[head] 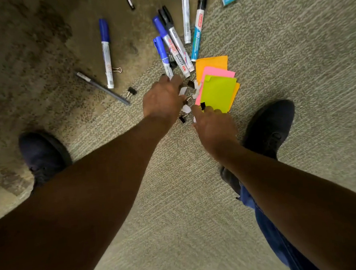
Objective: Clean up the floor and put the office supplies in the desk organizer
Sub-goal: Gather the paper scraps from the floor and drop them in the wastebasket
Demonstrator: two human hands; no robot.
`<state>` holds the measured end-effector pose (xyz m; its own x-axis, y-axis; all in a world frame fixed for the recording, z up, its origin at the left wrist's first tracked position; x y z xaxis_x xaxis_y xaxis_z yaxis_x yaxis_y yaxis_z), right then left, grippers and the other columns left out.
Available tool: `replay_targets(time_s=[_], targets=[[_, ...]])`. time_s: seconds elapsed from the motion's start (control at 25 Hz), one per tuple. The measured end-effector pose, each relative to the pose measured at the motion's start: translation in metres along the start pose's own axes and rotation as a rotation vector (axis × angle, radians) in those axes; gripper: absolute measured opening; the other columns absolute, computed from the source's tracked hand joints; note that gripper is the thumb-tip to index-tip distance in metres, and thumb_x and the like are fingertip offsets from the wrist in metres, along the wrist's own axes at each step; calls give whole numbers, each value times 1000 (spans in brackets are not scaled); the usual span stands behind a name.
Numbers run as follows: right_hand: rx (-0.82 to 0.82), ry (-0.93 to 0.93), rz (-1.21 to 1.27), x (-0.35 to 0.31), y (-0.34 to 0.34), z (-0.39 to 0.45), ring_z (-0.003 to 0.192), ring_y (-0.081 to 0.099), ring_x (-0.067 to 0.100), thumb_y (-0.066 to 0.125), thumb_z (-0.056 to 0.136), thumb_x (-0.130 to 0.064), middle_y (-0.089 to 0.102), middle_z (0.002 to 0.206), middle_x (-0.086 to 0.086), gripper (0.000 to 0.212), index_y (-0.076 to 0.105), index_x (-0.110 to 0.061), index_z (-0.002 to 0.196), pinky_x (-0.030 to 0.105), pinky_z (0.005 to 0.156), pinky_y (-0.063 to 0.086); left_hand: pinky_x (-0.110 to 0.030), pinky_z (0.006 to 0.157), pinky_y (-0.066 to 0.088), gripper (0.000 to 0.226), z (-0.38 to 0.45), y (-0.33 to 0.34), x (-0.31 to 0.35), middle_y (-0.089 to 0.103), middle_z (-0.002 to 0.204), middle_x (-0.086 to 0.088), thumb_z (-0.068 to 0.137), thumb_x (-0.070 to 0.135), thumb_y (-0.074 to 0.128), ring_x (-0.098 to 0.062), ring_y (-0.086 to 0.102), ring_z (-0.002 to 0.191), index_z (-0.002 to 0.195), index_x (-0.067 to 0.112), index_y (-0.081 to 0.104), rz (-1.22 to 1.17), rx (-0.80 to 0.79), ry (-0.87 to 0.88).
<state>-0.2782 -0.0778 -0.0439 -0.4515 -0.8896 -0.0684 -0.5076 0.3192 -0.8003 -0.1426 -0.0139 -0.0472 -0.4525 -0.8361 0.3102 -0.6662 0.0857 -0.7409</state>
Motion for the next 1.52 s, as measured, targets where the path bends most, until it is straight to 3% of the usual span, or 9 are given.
replay_targets(time_s=[0.12, 0.28, 0.52, 0.72, 0.84, 1.04, 1.16, 1.32, 1.52], targets=[[-5, -73, -6, 4, -2, 4, 75, 62, 29, 47, 91, -12, 62, 90, 9, 29, 49, -18, 120, 32, 54, 33, -34, 69, 39, 22, 6, 3, 4, 56, 108, -11, 88, 29, 62, -31, 58, 96, 107, 18, 64, 47, 9, -3], [59, -59, 205, 13, -14, 4, 79, 61, 30, 46, 97, -19, 64, 92, 8, 20, 56, -16, 114, 33, 55, 37, -31, 67, 39, 15, 2, 5, 4, 55, 104, -10, 86, 25, 67, -29, 58, 90, 96, 14, 68, -73, 49, -86], [223, 358, 730, 26, -31, 25, 84, 62, 35, 52, 91, -21, 67, 90, 12, 22, 52, -15, 112, 36, 63, 42, -33, 75, 49, 8, -1, 10, 20, 60, 109, -9, 76, 9, 72, -24, 62, 91, 79, 4, 67, -329, 32, 200], [99, 341, 554, 49, -26, 32, 97, 61, 32, 49, 94, -21, 64, 110, 10, 53, 28, -27, 142, 40, 74, 47, -38, 70, 47, 5, 4, 21, 29, 64, 93, -14, 81, 3, 65, -30, 61, 82, 76, 2, 64, -225, 17, 254], [65, 258, 492, 64, -20, 29, 103, 58, 33, 48, 94, -19, 60, 116, 11, 42, 40, -21, 135, 40, 78, 46, -28, 61, 48, 9, 3, 16, 20, 65, 79, -11, 79, 3, 69, -22, 61, 70, 73, 5, 63, -392, 89, 66], [226, 169, 607, 55, -21, 13, 93, 59, 34, 50, 92, -16, 62, 107, 13, 24, 56, -11, 115, 39, 72, 45, -4, 52, 42, 20, -14, -9, -21, 61, 68, 9, 78, 5, 73, 5, 54, 57, 71, 19, 59, -571, 188, -184], [96, 48, 573, 21, -12, 1, 83, 58, 33, 50, 94, -19, 59, 94, 11, 14, 58, -11, 103, 37, 64, 44, -4, 55, 44, 19, -31, -13, -41, 61, 74, 9, 81, 6, 70, -3, 57, 64, 81, 21, 58, -592, 159, -229], [78, 209, 695, -15, -7, 13, 89, 60, 34, 58, 92, -22, 65, 96, 14, 17, 57, -7, 101, 38, 70, 44, -8, 64, 49, 22, -43, -12, -58, 61, 78, 8, 82, 4, 69, -5, 57, 68, 95, 20, 61, -623, 164, -261], [47, 310, 516, -37, -2, 21, 91, 64, 34, 53, 95, -17, 66, 98, 11, 12, 55, -13, 106, 35, 67, 46, -11, 63, 51, 20, -46, -15, -70, 63, 75, 12, 84, 9, 69, -3, 61, 67, 91, 27, 63, -636, 163, -272]])
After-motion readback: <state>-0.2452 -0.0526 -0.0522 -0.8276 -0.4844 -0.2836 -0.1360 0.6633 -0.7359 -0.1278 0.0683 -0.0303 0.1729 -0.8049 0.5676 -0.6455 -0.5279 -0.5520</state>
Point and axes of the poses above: each hand's wrist, its own z-axis towards the middle knuckle, its own y-axis out of the palm, x = y × z, the point moved 1 cm from there along z, towards the middle knuckle
